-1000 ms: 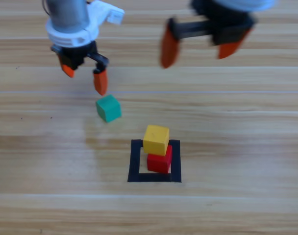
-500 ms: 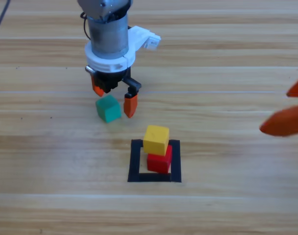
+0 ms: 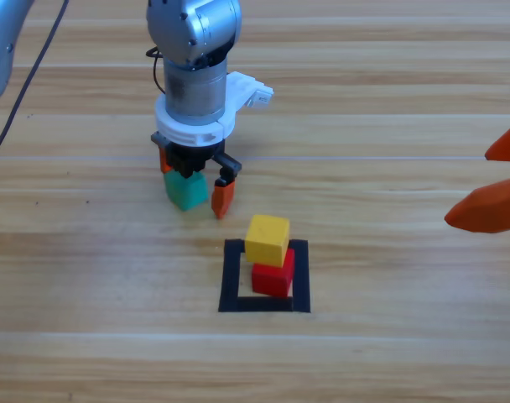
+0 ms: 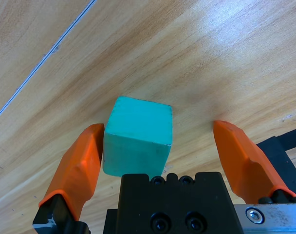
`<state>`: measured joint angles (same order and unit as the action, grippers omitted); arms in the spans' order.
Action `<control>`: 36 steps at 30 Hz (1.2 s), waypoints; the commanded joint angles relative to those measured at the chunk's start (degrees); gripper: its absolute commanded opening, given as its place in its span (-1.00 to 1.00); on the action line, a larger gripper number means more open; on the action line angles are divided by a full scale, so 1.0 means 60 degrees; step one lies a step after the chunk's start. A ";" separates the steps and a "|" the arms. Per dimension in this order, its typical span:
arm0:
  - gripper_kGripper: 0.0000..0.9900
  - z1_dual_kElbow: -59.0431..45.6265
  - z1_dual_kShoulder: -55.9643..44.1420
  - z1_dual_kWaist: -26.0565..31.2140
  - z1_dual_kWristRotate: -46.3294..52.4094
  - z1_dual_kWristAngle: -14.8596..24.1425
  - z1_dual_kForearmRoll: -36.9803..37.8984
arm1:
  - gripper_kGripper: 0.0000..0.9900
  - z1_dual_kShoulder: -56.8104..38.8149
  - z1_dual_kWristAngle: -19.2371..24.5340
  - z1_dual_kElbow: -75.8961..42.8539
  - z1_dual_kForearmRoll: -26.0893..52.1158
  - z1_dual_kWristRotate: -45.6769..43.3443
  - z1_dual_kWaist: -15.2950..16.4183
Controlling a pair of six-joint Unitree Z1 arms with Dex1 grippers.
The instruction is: Stack the blocks in the rectangular block: red at the bottom, yellow in the middle, green on top
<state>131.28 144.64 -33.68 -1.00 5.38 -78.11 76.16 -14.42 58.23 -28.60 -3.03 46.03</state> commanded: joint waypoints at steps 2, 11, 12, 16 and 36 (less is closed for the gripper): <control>0.57 -0.0069 0.0546 0.0370 -0.0010 0.0114 0.0099 | 1.00 0.0389 -0.0219 -0.0287 0.0166 -0.0139 -0.0202; -0.75 -0.0201 0.0107 0.0897 0.0473 0.0114 0.0099 | 0.99 0.0476 -0.0395 -0.0287 0.0166 -0.0271 -0.0216; -0.89 -0.0216 -0.0010 0.0912 0.0679 0.0157 0.0099 | 0.99 0.0476 -0.0395 -0.0287 0.0166 -0.0271 -0.0202; -0.98 -0.0245 -0.0669 0.0897 0.1763 0.0099 0.0040 | 0.99 0.0491 -0.0424 -0.0287 0.0166 -0.0315 -0.0202; -1.00 -0.1563 -0.3555 -0.1974 0.7593 -0.0150 -0.0487 | 0.99 0.0506 -0.0498 -0.0316 0.0166 -0.0388 -0.0202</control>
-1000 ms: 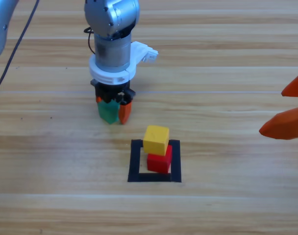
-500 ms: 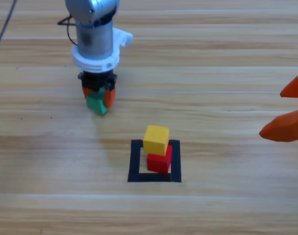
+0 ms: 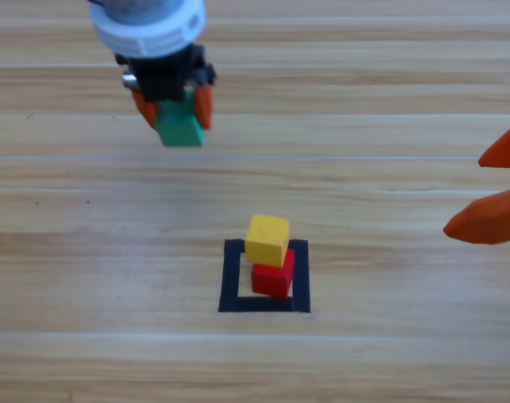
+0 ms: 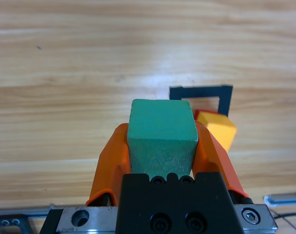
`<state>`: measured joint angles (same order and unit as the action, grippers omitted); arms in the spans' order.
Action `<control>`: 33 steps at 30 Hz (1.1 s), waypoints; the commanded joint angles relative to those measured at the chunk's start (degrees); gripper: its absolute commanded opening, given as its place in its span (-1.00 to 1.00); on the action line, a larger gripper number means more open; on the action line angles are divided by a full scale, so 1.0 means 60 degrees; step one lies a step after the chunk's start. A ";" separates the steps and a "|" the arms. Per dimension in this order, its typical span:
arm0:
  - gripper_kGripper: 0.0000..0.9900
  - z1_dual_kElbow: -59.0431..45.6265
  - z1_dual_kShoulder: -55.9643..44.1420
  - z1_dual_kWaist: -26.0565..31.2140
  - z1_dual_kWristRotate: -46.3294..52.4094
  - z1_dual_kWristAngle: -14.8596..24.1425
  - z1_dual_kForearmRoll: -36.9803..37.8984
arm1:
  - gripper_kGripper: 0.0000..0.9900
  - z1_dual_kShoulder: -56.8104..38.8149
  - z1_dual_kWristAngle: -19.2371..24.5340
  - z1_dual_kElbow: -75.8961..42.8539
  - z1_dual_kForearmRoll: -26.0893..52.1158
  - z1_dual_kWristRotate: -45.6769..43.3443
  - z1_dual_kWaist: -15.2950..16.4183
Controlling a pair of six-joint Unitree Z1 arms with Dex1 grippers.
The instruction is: Stack the blocks in the rectangular block: red at the bottom, yellow in the middle, green on top
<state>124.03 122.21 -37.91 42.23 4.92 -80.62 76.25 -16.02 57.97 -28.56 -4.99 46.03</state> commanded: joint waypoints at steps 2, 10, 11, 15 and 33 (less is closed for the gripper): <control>-1.00 -0.0355 0.0227 -0.1430 0.0461 -0.0088 -0.0069 | 0.99 0.0490 -0.0231 -0.0272 0.0161 -0.0062 -0.0201; -1.00 -0.0399 0.0476 -0.1621 0.0139 -0.0615 -0.0083 | 0.99 0.0505 -0.0231 -0.0272 0.0161 -0.0062 -0.0201; -1.00 -0.0472 0.0549 -0.1621 0.0095 -0.0688 -0.0083 | 0.99 0.0505 -0.0231 -0.0272 0.0161 -0.0062 -0.0201; -1.00 -0.0736 0.0681 -0.1621 -0.0007 -0.0791 -0.0083 | 0.99 0.0505 -0.0231 -0.0272 0.0161 -0.0062 -0.0216; -1.00 -0.0546 0.1223 -0.1811 -0.0081 -0.0717 -0.0098 | 0.99 0.0520 -0.0246 -0.0286 0.0161 -0.0092 -0.0201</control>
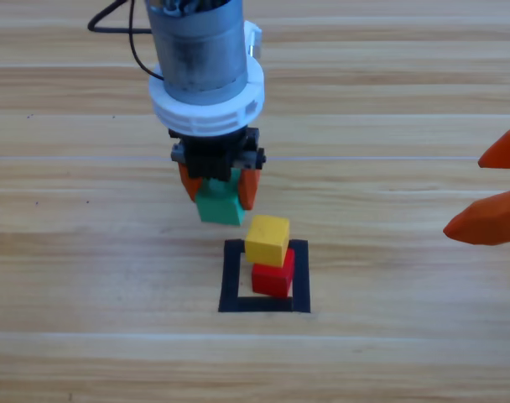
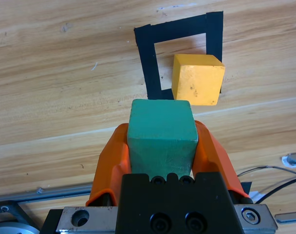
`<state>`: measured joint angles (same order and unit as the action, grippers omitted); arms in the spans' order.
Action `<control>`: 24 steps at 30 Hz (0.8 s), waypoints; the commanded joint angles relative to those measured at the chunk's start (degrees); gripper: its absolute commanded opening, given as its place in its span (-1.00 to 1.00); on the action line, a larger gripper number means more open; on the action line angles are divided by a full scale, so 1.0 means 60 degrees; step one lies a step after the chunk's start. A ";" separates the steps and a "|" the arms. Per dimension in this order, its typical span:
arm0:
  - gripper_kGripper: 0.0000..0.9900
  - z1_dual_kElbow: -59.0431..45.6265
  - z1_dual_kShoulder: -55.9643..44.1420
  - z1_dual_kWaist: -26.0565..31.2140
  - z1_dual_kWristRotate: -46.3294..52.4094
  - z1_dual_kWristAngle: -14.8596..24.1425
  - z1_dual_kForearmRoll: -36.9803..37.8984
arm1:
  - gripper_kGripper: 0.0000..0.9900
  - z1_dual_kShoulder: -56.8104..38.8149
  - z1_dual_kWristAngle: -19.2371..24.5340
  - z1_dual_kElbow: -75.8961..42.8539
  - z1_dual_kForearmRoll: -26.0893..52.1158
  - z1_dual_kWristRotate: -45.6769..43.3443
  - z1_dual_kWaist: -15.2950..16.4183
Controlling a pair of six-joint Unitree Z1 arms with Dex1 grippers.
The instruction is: Stack the blocks in the rectangular block: red at the bottom, yellow in the middle, green on top
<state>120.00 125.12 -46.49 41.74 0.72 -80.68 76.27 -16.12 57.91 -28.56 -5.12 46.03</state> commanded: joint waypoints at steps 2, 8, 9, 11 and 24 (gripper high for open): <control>-1.00 0.0244 0.0840 -0.0484 0.0074 -0.0018 -0.0089 | 0.99 0.0516 -0.0228 -0.0277 0.0160 -0.0069 -0.0201; -1.00 0.0522 0.1060 -0.0659 0.0308 -0.0032 -0.0089 | 0.99 0.0545 -0.0228 -0.0277 0.0160 -0.0069 -0.0201; -0.99 0.0537 0.1075 -0.0659 0.0338 -0.0047 -0.0089 | 0.99 0.0545 -0.0228 -0.0277 0.0160 -0.0069 -0.0201; -0.99 0.0581 0.1104 -0.0659 0.0382 -0.0047 -0.0089 | 0.99 0.0545 -0.0228 -0.0277 0.0160 -0.0069 -0.0201; -0.96 0.0683 0.1324 -0.0674 0.0865 -0.0076 -0.0089 | 0.99 0.0545 -0.0228 -0.0307 0.0160 -0.0069 -0.0201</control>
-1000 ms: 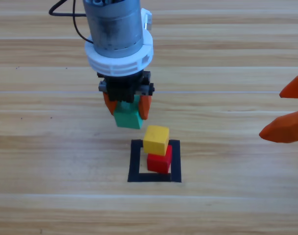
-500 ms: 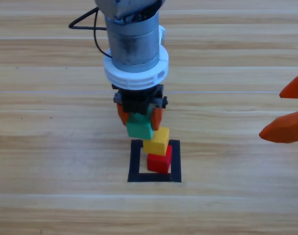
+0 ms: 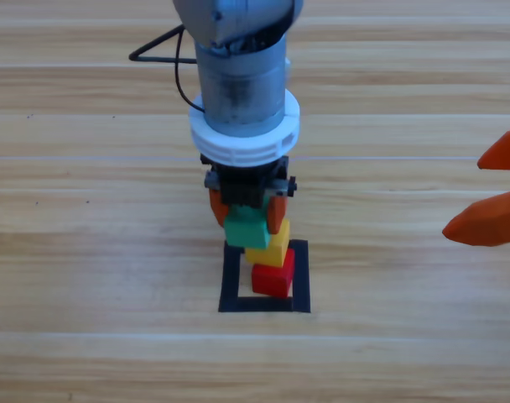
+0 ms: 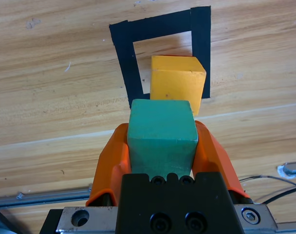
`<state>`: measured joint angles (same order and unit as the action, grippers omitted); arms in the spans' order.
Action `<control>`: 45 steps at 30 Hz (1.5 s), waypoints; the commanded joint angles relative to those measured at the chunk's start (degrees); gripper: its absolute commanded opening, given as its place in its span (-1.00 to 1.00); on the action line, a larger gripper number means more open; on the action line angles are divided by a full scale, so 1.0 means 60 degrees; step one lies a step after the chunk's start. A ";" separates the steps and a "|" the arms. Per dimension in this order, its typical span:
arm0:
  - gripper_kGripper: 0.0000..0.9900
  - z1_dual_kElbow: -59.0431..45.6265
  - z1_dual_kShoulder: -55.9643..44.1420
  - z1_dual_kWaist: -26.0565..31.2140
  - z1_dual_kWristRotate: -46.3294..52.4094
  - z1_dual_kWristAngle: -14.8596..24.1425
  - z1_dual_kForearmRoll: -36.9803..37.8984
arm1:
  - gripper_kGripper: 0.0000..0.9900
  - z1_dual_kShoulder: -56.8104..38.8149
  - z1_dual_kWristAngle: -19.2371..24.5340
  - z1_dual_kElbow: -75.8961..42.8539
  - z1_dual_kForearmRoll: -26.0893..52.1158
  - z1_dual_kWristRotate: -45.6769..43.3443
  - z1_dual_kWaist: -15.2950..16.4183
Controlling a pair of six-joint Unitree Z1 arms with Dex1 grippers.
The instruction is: Stack the blocks in the rectangular block: red at the bottom, yellow in the middle, green on top
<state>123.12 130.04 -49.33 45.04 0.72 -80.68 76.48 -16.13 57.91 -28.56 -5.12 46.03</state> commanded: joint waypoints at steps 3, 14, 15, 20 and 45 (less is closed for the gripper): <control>-0.95 0.0221 0.0431 -0.0202 0.0476 -0.0105 -0.0088 | 0.99 0.0510 -0.0227 -0.0305 0.0160 -0.0069 -0.0201; -0.93 0.0339 0.0445 -0.0334 0.0784 -0.0164 -0.0088 | 0.99 0.0525 -0.0242 -0.0305 0.0160 -0.0069 -0.0201; -0.93 0.0339 0.0460 -0.0348 0.0799 -0.0164 -0.0088 | 0.99 0.0525 -0.0242 -0.0305 0.0160 -0.0069 -0.0201; -0.91 0.0383 0.0504 -0.0407 0.0872 -0.0178 -0.0088 | 0.99 0.0525 -0.0242 -0.0305 0.0160 -0.0069 -0.0201; -0.89 0.0807 0.0929 -0.0407 0.0857 -0.0076 -0.0088 | 0.99 0.0628 -0.0330 -0.0276 0.0160 -0.0069 -0.0201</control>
<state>127.61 132.91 -50.66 49.65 0.12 -80.68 78.77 -17.59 57.83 -28.56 -5.12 46.03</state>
